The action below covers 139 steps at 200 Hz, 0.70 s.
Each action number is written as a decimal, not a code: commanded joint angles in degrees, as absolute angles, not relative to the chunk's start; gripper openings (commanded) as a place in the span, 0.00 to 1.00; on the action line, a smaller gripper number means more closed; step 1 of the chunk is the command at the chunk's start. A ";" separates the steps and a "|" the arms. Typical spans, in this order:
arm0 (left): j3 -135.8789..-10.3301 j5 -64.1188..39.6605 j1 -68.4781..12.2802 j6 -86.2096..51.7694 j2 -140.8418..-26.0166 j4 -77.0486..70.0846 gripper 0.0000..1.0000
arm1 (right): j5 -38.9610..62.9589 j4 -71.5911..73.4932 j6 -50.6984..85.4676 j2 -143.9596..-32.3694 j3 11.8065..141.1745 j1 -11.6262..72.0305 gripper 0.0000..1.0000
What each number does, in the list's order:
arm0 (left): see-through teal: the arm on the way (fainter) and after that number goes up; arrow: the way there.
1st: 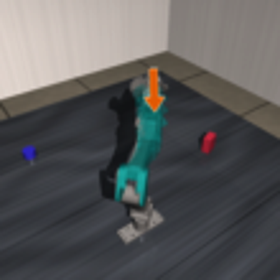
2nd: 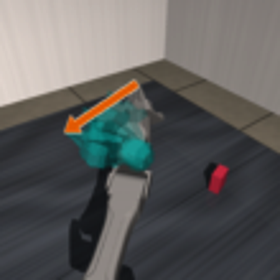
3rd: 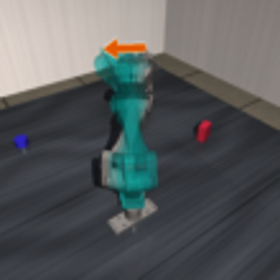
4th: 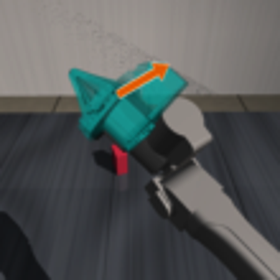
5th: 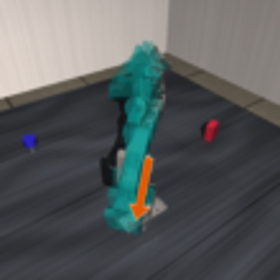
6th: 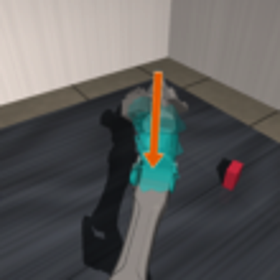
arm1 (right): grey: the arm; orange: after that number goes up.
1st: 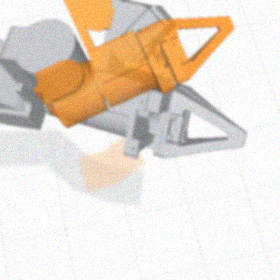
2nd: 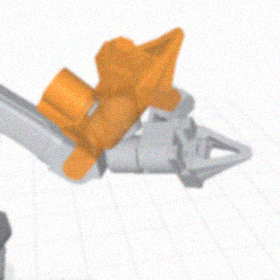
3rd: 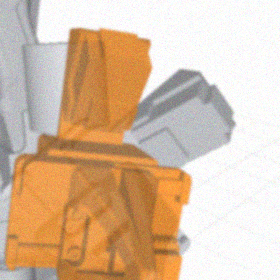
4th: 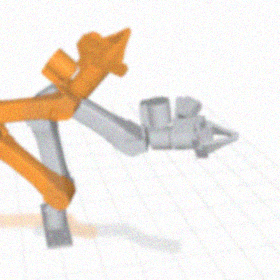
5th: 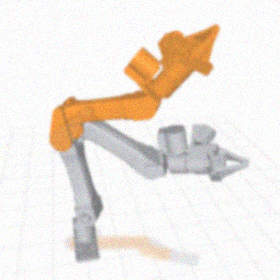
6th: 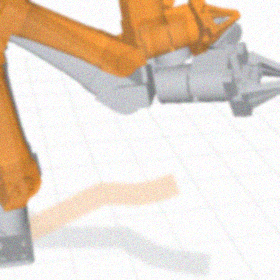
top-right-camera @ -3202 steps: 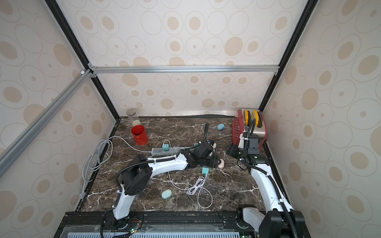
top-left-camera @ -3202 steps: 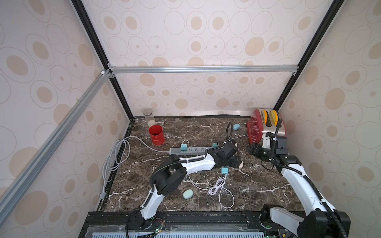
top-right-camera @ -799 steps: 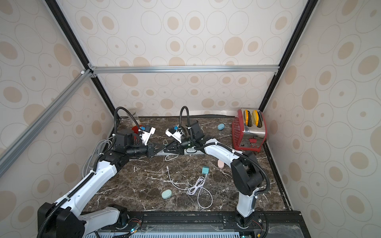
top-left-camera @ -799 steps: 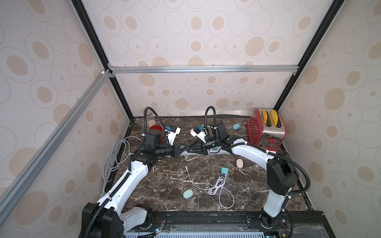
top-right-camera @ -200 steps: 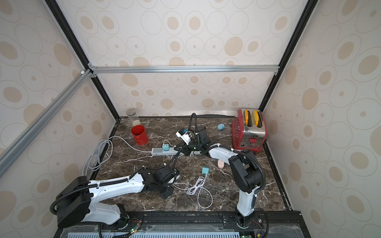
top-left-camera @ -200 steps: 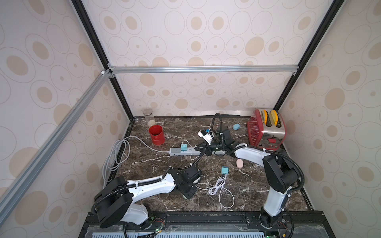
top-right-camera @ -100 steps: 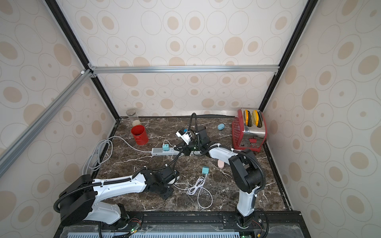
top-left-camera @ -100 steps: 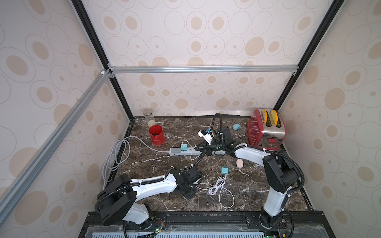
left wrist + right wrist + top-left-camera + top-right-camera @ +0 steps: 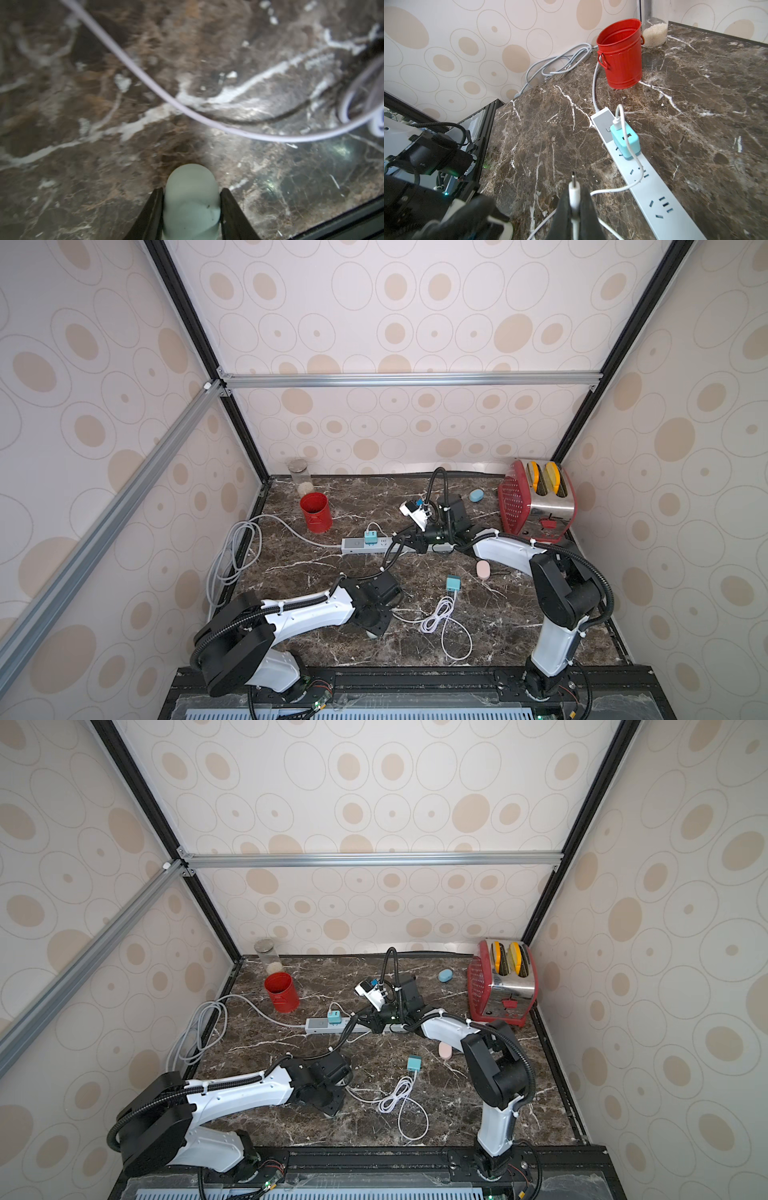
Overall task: Charge the bluetooth headset
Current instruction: Move the bluetooth headset to the center of the board.
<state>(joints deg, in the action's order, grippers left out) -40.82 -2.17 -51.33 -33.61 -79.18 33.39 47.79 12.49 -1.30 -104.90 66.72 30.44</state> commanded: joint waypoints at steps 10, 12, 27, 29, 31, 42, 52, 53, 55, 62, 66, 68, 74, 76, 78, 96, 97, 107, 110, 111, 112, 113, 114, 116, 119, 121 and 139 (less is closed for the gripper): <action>-39.61 2.26 -45.31 -46.63 -73.08 37.80 0.24 | 47.78 12.83 -1.43 -104.42 65.99 30.10 0.00; -39.52 2.32 -44.79 -47.03 -72.70 37.84 0.24 | 47.74 12.83 -1.43 -104.42 65.98 30.13 0.00; -38.12 2.72 -40.75 -50.24 -70.10 37.08 0.24 | 47.64 12.95 -1.20 -104.45 65.70 30.10 0.00; -37.90 2.77 -40.09 -50.75 -69.73 36.96 0.25 | 47.59 12.95 -1.20 -104.42 65.67 30.11 0.00; -37.64 2.80 -39.55 -51.14 -69.40 36.79 0.25 | 47.63 12.95 -1.18 -104.46 65.72 30.12 0.00; -36.38 2.52 -35.61 -54.27 -67.87 36.79 0.25 | 47.64 12.94 -1.07 -104.46 65.74 30.08 0.00; -35.57 1.67 -31.70 -57.04 -66.95 36.82 0.24 | 47.65 13.00 -1.02 -104.41 65.83 30.09 0.00; -35.54 1.63 -31.36 -57.26 -66.92 36.78 0.24 | 47.69 12.96 -1.00 -104.41 65.83 30.07 0.00; -35.47 1.53 -30.76 -57.64 -66.76 36.77 0.24 | 47.71 12.95 -0.93 -104.46 65.83 30.06 0.00; -35.61 1.73 -28.57 -59.36 -66.55 36.79 0.23 | 47.77 12.92 -0.88 -104.42 65.98 30.10 0.00; -35.89 2.15 -27.48 -60.43 -66.75 37.25 0.23 | 47.80 12.90 -0.87 -104.41 66.08 30.14 0.00; -36.13 2.25 -27.02 -60.94 -66.83 37.75 0.22 | 47.81 12.91 -0.87 -104.41 66.13 30.10 0.00; -36.63 1.97 -25.30 -61.93 -67.41 38.30 0.22 | 47.88 12.99 -0.75 -104.43 66.11 30.09 0.00; -36.82 1.70 -24.80 -62.09 -67.67 38.31 0.22 | 47.90 13.03 -0.69 -104.48 66.16 30.09 0.00; -36.87 1.46 -24.22 -62.30 -67.85 38.25 0.22 | 47.90 13.03 -0.59 -104.39 66.18 30.11 0.00; -36.98 -0.01 -20.34 -65.30 -69.70 36.97 0.23 | 48.01 13.14 -0.46 -104.38 66.19 30.12 0.00; -36.99 -0.14 -20.14 -65.43 -69.79 36.85 0.23 | 48.00 13.16 -0.45 -104.35 66.19 30.09 0.00; -36.70 -1.87 -18.27 -67.18 -71.08 34.23 0.23 | 47.99 13.26 -0.39 -104.35 66.11 30.11 0.00; -36.74 -2.40 -17.79 -67.69 -71.60 33.87 0.23 | 47.99 13.27 -0.32 -104.33 66.10 30.14 0.00; -36.79 -2.56 -17.59 -67.82 -71.74 33.72 0.23 | 47.99 13.29 -0.34 -104.39 66.05 30.12 0.00; -36.81 -2.73 -17.45 -68.01 -71.95 33.56 0.23 | 47.99 13.33 -0.30 -104.40 66.03 30.09 0.00; -36.77 -2.86 -17.25 -68.19 -72.19 33.39 0.23 | 47.99 13.39 -0.28 -104.45 66.02 30.12 0.00; -36.80 -3.06 -17.11 -68.29 -72.30 33.26 0.23 | 47.99 13.42 -0.32 -104.48 66.06 30.13 0.00; -36.75 -3.36 -16.85 -68.58 -72.66 32.90 0.23 | 47.99 13.48 -0.28 -104.43 66.08 30.14 0.00; -36.87 -3.75 -16.51 -69.00 -73.09 32.42 0.23 | 48.07 13.55 -0.17 -104.53 65.98 30.07 0.00; -36.86 -4.01 -16.34 -69.32 -73.42 32.08 0.23 | 48.12 13.60 -0.06 -104.51 65.93 30.13 0.00; -37.64 -4.47 -15.63 -71.91 -75.73 30.04 0.29 | 48.31 13.80 0.13 -105.00 65.84 30.16 0.00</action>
